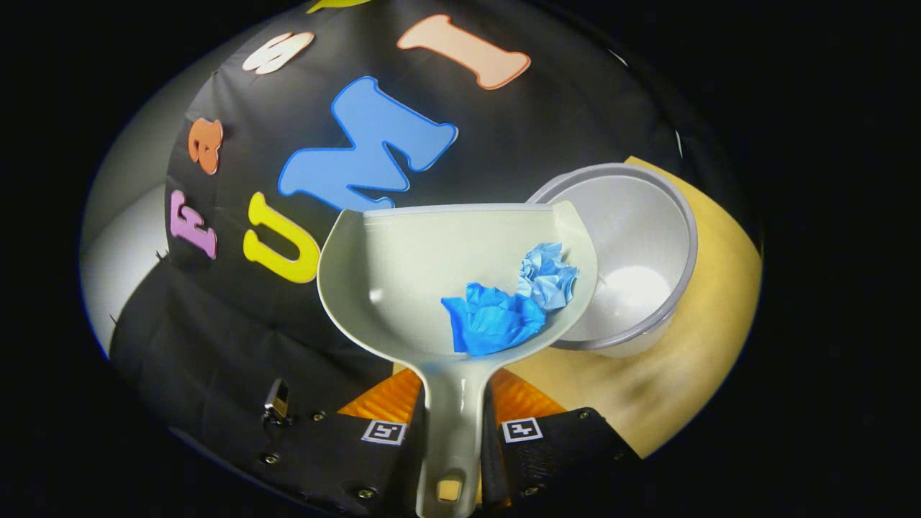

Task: Pick up the small broom and dustpan from the desktop, sweep the trash into the dustpan with the broom, and then empty the trash into the garbage bin.

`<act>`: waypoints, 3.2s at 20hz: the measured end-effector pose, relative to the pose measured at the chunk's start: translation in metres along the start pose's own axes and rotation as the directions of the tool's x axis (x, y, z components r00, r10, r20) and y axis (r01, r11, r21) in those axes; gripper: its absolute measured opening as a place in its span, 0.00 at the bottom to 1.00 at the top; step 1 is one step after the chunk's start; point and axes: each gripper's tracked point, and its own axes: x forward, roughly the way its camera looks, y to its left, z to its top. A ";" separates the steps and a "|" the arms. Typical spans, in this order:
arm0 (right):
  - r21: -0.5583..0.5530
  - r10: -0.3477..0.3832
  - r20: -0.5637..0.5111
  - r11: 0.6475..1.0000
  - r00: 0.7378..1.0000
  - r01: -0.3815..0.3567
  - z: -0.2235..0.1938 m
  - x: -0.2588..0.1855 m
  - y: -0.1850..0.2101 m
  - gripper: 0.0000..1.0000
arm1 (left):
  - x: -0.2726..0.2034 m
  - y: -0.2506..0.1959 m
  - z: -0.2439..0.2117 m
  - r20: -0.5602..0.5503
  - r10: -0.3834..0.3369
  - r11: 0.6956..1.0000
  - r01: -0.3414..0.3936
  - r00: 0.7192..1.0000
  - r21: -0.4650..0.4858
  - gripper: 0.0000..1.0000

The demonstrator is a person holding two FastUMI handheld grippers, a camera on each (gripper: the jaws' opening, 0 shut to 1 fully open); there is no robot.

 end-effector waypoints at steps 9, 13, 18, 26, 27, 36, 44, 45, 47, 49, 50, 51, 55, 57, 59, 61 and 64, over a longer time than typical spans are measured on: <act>0.415 0.196 0.109 0.882 0.974 -0.224 0.024 0.001 0.013 0.34 | -0.003 0.000 -0.017 -0.030 0.014 1.000 -0.015 0.999 -0.017 0.39; 0.494 0.246 0.144 0.821 0.958 -0.285 0.025 0.000 0.017 0.34 | -0.005 -0.001 -0.024 -0.036 0.012 1.000 -0.013 0.999 -0.018 0.41; 0.487 0.266 0.151 0.818 0.952 -0.306 0.022 0.004 0.022 0.34 | -0.008 0.000 -0.035 -0.045 0.011 0.999 -0.013 0.999 -0.036 0.41; 0.155 0.163 0.101 0.972 0.981 -0.177 -0.007 0.015 -0.004 0.34 | -0.007 0.014 -0.061 -0.060 0.029 0.994 -0.035 0.998 -0.099 0.39; 0.089 0.132 0.090 0.986 0.987 -0.140 -0.013 0.018 -0.011 0.34 | -0.005 0.015 -0.065 -0.062 0.033 0.993 -0.039 0.998 -0.110 0.41; -0.535 -0.236 0.072 0.811 0.969 0.237 -0.036 0.023 -0.103 0.34 | 0.013 0.042 -0.123 -0.132 0.101 0.971 -0.127 0.986 -0.204 0.41; -0.724 -0.408 0.087 0.601 0.909 0.339 -0.063 0.032 -0.168 0.34 | 0.028 0.063 -0.178 -0.179 0.158 0.944 -0.202 0.971 -0.261 0.39; -0.724 -0.425 0.063 0.603 0.903 0.334 -0.074 0.038 -0.178 0.34 | 0.030 0.065 -0.184 -0.189 0.160 0.939 -0.208 0.969 -0.273 0.39; -0.713 -0.462 0.023 0.614 0.887 0.338 -0.098 0.048 -0.203 0.34 | 0.034 0.067 -0.189 -0.206 0.165 0.928 -0.222 0.965 -0.298 0.41; -0.710 -0.500 -0.005 0.612 0.866 0.349 -0.115 0.054 -0.226 0.34 | 0.037 0.067 -0.195 -0.221 0.163 0.917 -0.230 0.962 -0.325 0.39; -0.709 -0.519 -0.022 0.611 0.855 0.353 -0.124 0.057 -0.236 0.34 | 0.037 0.067 -0.199 -0.230 0.165 0.914 -0.237 0.959 -0.331 0.39; -0.704 -0.531 -0.039 0.616 0.847 0.353 -0.129 0.058 -0.243 0.34 | 0.036 0.067 -0.201 -0.239 0.170 0.912 -0.244 0.956 -0.330 0.39; -0.659 -0.531 -0.099 0.669 0.842 0.344 -0.137 0.061 -0.251 0.34 | 0.034 0.068 -0.211 -0.260 0.179 0.903 -0.263 0.949 -0.338 0.41; -0.638 -0.529 -0.116 0.688 0.840 0.346 -0.139 0.059 -0.256 0.34 | 0.036 0.069 -0.215 -0.260 0.186 0.903 -0.269 0.948 -0.336 0.41; -0.623 -0.535 -0.127 0.698 0.835 0.352 -0.143 0.058 -0.260 0.34 | 0.035 0.067 -0.206 -0.256 0.182 0.903 -0.265 0.949 -0.340 0.40; -0.621 -0.549 -0.139 0.697 0.825 0.359 -0.145 0.057 -0.263 0.35 | 0.027 0.070 -0.196 -0.252 0.173 0.901 -0.256 0.952 -0.349 0.41; -0.613 -0.552 -0.134 0.699 0.823 0.369 -0.144 0.054 -0.259 0.36 | 0.020 0.078 -0.185 -0.243 0.174 0.897 -0.255 0.954 -0.361 0.45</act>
